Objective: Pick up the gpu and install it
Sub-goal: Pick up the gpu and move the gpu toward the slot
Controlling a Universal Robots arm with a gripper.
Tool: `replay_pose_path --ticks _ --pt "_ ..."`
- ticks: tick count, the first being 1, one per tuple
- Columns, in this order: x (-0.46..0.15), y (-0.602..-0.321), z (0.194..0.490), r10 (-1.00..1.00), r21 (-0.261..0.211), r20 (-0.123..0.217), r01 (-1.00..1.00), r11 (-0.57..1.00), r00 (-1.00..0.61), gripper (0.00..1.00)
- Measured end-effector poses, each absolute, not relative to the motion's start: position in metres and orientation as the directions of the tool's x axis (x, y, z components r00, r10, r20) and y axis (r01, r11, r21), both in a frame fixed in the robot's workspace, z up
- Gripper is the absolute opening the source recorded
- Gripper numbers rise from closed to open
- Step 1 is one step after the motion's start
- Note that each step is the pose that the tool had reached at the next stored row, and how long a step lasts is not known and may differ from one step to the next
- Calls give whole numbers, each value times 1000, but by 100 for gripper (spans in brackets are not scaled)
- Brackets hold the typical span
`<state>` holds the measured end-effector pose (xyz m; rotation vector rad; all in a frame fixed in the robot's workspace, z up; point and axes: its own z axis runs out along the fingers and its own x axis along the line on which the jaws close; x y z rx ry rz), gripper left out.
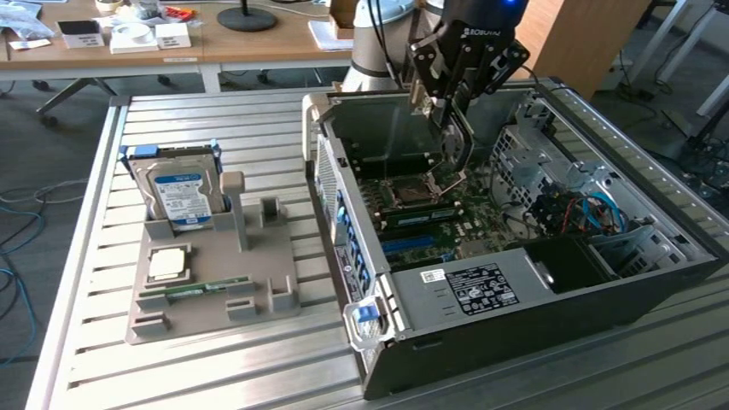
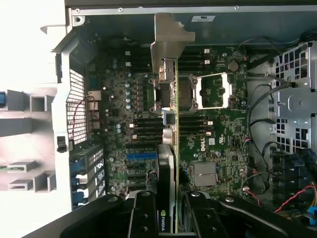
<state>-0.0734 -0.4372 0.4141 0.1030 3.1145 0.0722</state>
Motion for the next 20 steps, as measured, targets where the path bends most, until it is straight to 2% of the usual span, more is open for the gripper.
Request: replay_pose_path --ticks 20 --pt "-64 -437 414 66 47 -23 65 997 -998 27"
